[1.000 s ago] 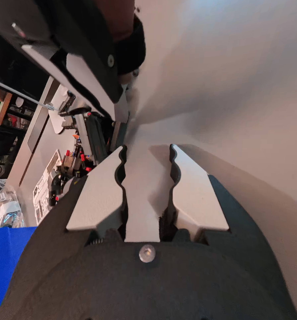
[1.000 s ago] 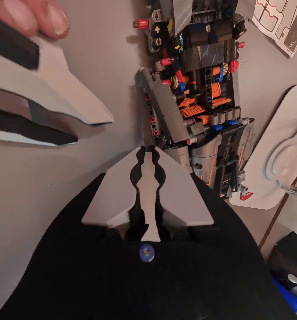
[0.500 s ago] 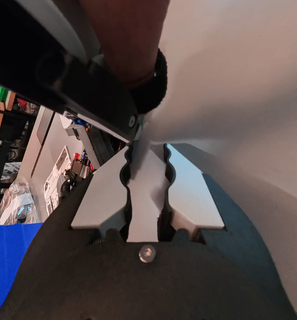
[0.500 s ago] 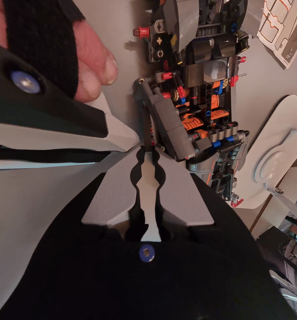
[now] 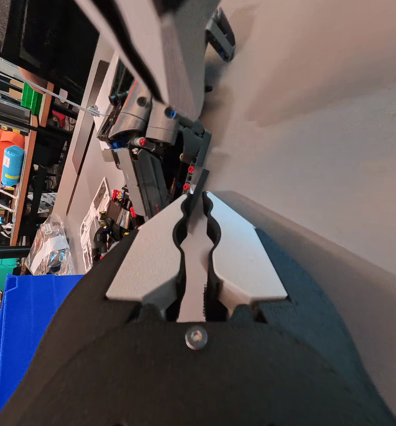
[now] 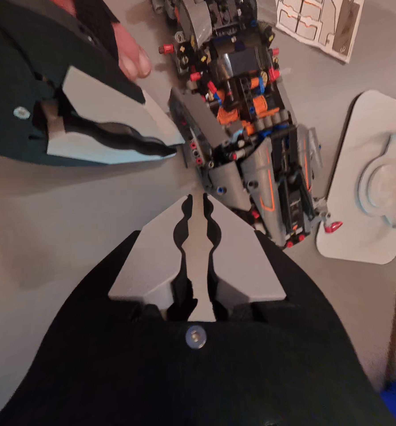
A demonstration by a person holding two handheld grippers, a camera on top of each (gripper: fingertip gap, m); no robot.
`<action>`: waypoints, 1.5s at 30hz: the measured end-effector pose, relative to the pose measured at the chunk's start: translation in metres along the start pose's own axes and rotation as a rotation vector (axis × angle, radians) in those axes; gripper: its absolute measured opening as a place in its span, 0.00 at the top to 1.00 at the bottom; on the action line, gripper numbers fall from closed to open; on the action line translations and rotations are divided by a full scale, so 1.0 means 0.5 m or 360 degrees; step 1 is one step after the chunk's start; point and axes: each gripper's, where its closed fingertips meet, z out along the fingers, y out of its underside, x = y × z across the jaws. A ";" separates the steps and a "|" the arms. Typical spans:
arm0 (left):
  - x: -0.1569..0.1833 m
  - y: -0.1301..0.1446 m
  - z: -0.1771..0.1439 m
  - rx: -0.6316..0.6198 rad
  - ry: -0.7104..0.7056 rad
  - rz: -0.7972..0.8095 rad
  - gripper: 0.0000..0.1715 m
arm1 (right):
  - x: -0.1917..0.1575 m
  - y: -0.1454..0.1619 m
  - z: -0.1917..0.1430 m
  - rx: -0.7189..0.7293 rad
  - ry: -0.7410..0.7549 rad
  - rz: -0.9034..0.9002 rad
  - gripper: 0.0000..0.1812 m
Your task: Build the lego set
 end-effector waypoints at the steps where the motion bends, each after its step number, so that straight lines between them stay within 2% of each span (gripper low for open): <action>1: -0.001 0.001 -0.001 -0.0002 -0.0003 0.0005 0.95 | -0.004 0.011 -0.008 0.0024 -0.0024 0.0031 0.96; 4: -0.002 -0.001 -0.002 0.0003 0.0009 0.0030 0.93 | -0.020 0.044 -0.019 0.0053 -0.0062 0.0068 0.95; 6: -0.007 -0.007 -0.002 0.0017 0.0008 0.0068 0.88 | -0.030 0.053 -0.014 0.0087 -0.0072 0.0070 0.95; 8: -0.009 -0.009 0.002 0.0004 0.0037 0.0053 0.88 | -0.042 0.055 -0.006 0.0125 -0.0101 0.0080 0.95; 12: -0.003 -0.010 0.013 -0.0044 0.0086 0.0021 0.95 | -0.056 0.054 0.003 0.0241 -0.0154 0.0133 0.96; 19: -0.003 -0.013 0.017 -0.0082 0.0133 -0.0105 0.95 | -0.057 0.050 -0.004 0.0456 -0.0219 0.0177 0.97; 21: 0.007 -0.018 0.010 -0.0042 0.0194 -0.0119 0.95 | -0.062 0.050 -0.005 0.0487 -0.0250 0.0167 0.98; 24: 0.045 -0.040 -0.017 0.0054 0.0425 -0.0250 0.91 | -0.066 0.051 -0.006 0.0528 -0.0297 0.0186 0.96; 26: 0.060 -0.049 -0.034 0.0075 0.0520 -0.0294 0.96 | -0.070 0.050 -0.005 0.0550 -0.0306 0.0167 0.94; 31: 0.075 -0.055 -0.052 0.0127 0.0668 -0.0416 1.00 | -0.096 0.038 0.008 0.0528 -0.0307 0.0027 0.89; 36: 0.084 -0.058 -0.063 0.0172 0.0796 -0.0494 1.00 | -0.110 0.031 0.038 0.0433 -0.0276 -0.0043 0.88; 40: 0.091 -0.062 -0.068 0.0231 0.0886 -0.0546 1.00 | -0.121 0.025 0.045 0.0426 -0.0316 -0.0058 0.96; 45: 0.084 -0.056 -0.067 0.0313 0.0920 -0.0596 0.98 | -0.123 0.023 0.045 0.0433 -0.0401 0.0062 0.97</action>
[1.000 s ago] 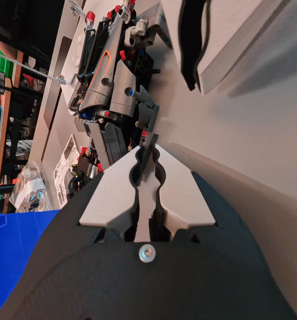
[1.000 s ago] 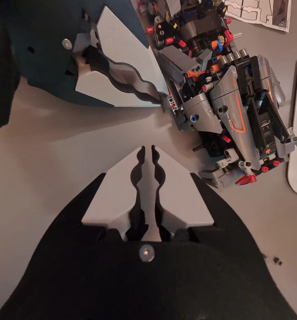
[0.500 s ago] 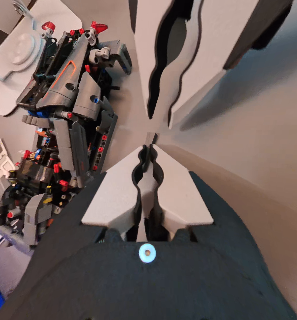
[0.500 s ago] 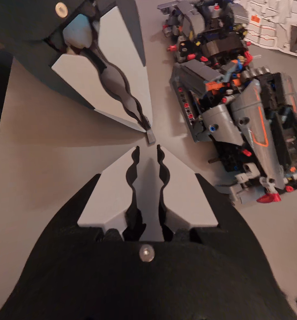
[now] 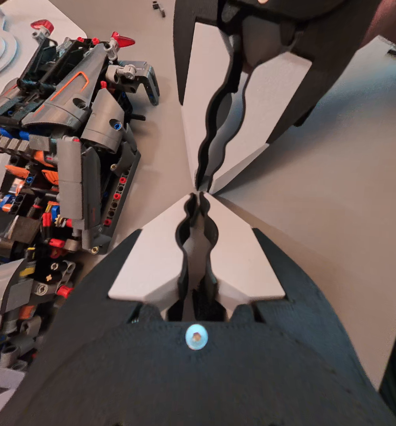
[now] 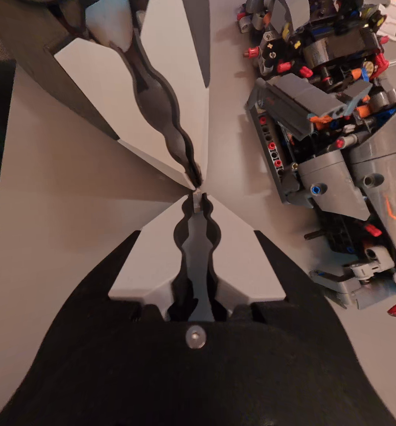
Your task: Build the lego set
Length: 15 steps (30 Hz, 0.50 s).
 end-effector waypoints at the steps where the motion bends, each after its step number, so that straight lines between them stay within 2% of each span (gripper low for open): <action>1: -0.003 0.002 -0.003 0.0012 -0.0008 0.0019 0.95 | 0.001 0.000 0.000 0.0010 -0.0023 0.0048 0.97; 4: -0.011 -0.002 -0.016 0.0079 -0.0030 0.0084 0.89 | 0.002 -0.005 -0.005 0.0052 -0.0125 0.0211 0.97; 6: -0.011 -0.009 -0.024 0.0134 -0.0032 0.0132 0.81 | -0.001 -0.021 -0.013 0.0120 -0.0240 0.0343 0.97; 9: -0.016 -0.003 -0.022 0.0114 -0.0053 0.0247 0.79 | -0.005 -0.050 -0.030 0.0227 -0.0432 0.0507 0.97; 10: -0.017 -0.004 -0.022 0.0123 -0.0060 0.0271 0.80 | -0.005 -0.058 -0.035 0.0258 -0.0484 0.0549 0.97; 12: -0.018 -0.009 -0.025 0.0147 -0.0072 0.0312 0.88 | -0.011 -0.066 -0.040 0.0276 -0.0603 0.0619 0.97; 15: -0.017 -0.005 -0.026 0.0145 -0.0055 0.0328 0.92 | -0.014 -0.066 -0.035 0.0270 -0.0698 0.0695 0.96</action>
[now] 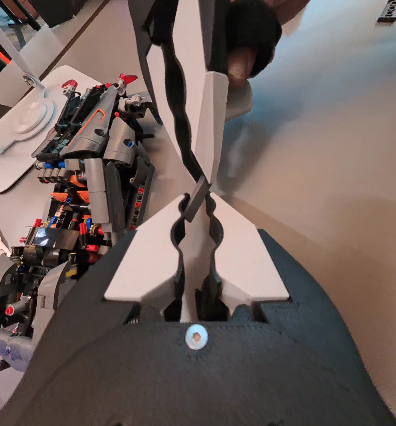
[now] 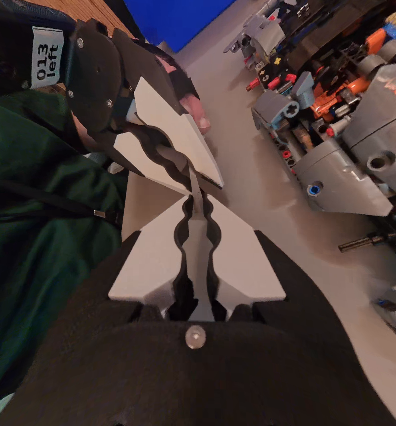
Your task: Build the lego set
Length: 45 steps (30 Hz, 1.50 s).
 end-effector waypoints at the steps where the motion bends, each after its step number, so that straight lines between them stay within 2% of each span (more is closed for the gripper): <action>1: 0.000 0.001 -0.001 -0.0002 0.0007 -0.0011 0.93 | -0.001 0.000 0.001 0.0009 -0.0026 0.0020 0.96; 4: -0.002 0.005 -0.003 -0.0013 0.0017 -0.0046 0.96 | 0.002 -0.010 -0.001 0.0063 -0.0029 0.0021 0.96; 7: -0.010 0.009 -0.003 -0.0029 0.0042 -0.0152 0.99 | 0.007 -0.033 -0.022 0.0141 0.0126 -0.0109 0.86; 10: -0.019 0.004 -0.009 0.0022 0.0114 -0.0302 0.99 | 0.018 -0.026 -0.039 0.0027 0.0428 -0.0394 0.85; 13: -0.025 0.003 -0.010 0.0036 0.0175 -0.0406 0.99 | 0.003 -0.028 -0.029 -0.0083 0.0620 -0.0712 0.87; 17: -0.023 0.006 -0.012 0.0037 0.0272 -0.0507 0.99 | 0.023 -0.038 -0.025 -0.0281 0.1008 -0.1147 0.90; 22: -0.017 0.000 -0.024 0.0095 0.0472 -0.0733 0.99 | 0.029 -0.055 -0.021 -0.0394 0.1300 -0.1620 0.90; 26: -0.005 -0.013 -0.032 0.0155 0.0665 -0.0873 0.99 | 0.027 -0.057 -0.004 -0.0449 0.1357 -0.1794 0.94; 30: -0.016 -0.022 -0.035 0.0216 0.0652 -0.0887 0.98 | 0.029 -0.062 -0.010 -0.0402 0.1321 -0.1703 0.97; 32: -0.029 -0.025 -0.041 0.0263 0.0574 -0.0858 0.92 | 0.028 -0.071 -0.019 -0.0305 0.1266 -0.1579 0.97; 36: -0.042 -0.045 -0.062 0.0412 0.0527 -0.0836 0.87 | 0.017 -0.079 -0.025 -0.0117 0.1024 -0.1268 0.97; 39: -0.055 -0.043 -0.068 0.0414 0.0394 -0.0733 0.86 | 0.025 -0.075 -0.025 -0.0056 0.0872 -0.1023 0.97; 41: -0.065 -0.026 -0.070 0.0344 0.0250 -0.0621 0.87 | 0.042 -0.064 -0.029 -0.0132 0.0882 -0.0968 0.97; 45: -0.068 0.014 -0.065 0.0142 0.0013 -0.0286 0.86 | 0.082 -0.036 -0.027 -0.0457 0.1008 -0.0987 0.97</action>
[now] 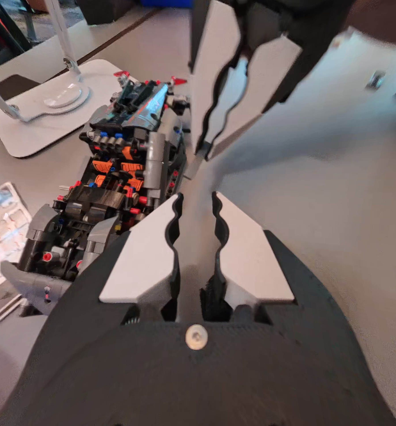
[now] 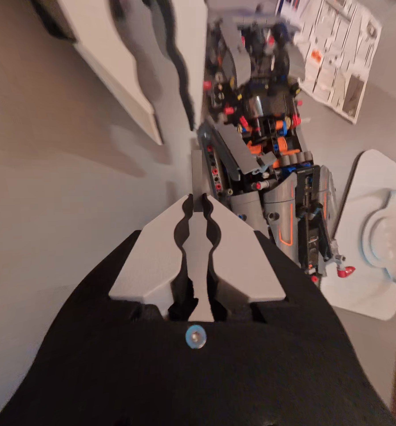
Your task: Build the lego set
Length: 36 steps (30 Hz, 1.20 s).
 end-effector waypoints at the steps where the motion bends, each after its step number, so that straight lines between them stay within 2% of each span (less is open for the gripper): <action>1: 0.001 0.007 0.003 -0.0046 -0.0049 0.0085 0.85 | 0.006 0.009 0.008 -0.0087 0.0020 -0.0013 0.97; 5: 0.007 0.026 0.018 -0.0215 -0.0248 0.0400 0.80 | 0.024 0.015 0.029 -0.0300 0.0124 -0.0192 0.97; 8: 0.022 0.042 0.034 -0.0315 -0.0316 0.0605 0.77 | 0.032 0.016 0.041 -0.0412 0.0212 -0.0310 0.97; 12: 0.019 0.031 0.044 -0.0330 -0.0453 0.0839 0.73 | 0.040 0.019 0.053 -0.0483 0.0322 -0.0412 0.97; 19: -0.019 0.033 0.063 -0.0422 -0.0680 0.0953 0.84 | 0.041 0.012 0.063 -0.0441 0.0377 -0.0490 0.97; 21: -0.029 0.030 0.062 -0.0435 -0.0758 0.1006 0.82 | 0.044 0.012 0.065 -0.0448 0.0384 -0.0511 0.97; 28: -0.056 0.044 0.071 -0.0549 -0.0830 0.1001 0.91 | 0.042 0.008 0.074 -0.0416 0.0320 -0.0504 0.97; 36: -0.064 0.045 0.076 -0.0614 -0.0898 0.1028 0.93 | 0.050 0.009 0.080 -0.0409 0.0346 -0.0494 0.97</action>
